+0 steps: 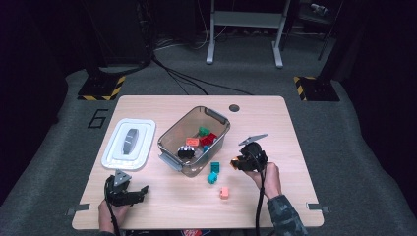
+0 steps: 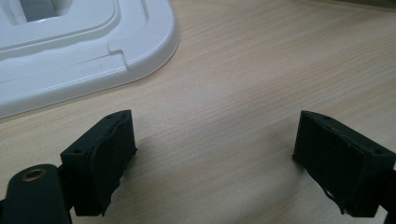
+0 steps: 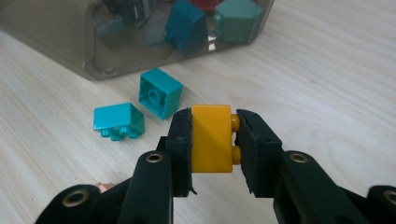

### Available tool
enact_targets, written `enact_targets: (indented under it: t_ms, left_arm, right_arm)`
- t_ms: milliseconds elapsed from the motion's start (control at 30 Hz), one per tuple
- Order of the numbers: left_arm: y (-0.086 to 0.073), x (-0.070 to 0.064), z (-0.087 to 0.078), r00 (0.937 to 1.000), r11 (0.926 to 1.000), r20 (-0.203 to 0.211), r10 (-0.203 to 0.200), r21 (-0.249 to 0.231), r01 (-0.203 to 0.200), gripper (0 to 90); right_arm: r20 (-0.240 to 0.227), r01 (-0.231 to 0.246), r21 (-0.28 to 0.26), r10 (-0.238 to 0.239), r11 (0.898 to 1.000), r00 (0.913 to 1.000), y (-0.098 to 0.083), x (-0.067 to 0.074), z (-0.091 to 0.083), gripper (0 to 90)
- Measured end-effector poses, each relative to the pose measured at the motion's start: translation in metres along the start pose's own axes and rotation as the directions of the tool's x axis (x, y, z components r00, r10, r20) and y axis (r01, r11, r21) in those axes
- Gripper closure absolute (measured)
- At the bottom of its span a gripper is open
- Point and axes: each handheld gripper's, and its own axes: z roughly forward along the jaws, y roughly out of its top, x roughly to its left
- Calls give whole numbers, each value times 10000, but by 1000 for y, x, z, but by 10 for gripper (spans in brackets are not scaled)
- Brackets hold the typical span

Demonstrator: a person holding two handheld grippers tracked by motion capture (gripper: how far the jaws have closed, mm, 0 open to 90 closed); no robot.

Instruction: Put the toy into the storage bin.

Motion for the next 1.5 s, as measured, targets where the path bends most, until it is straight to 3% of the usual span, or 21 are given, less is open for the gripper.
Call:
enact_targets:
  t_ms: [767,1367,1500]
  left_arm:
    - [0,0,-1,10000,10000,47,4,68,-4,124]
    - [0,0,0,10000,10000,-8,-18,-12,18,124]
    - [0,0,0,10000,10000,-12,-9,-10,9,125]
  right_arm:
    - [494,92,-726,-56,9973,9988,43,-20,-28,677]
    - [570,419,-1292,-348,9907,9978,87,-15,-44,678]
    - [620,677,-1388,-595,9880,9963,96,-15,-48,678]
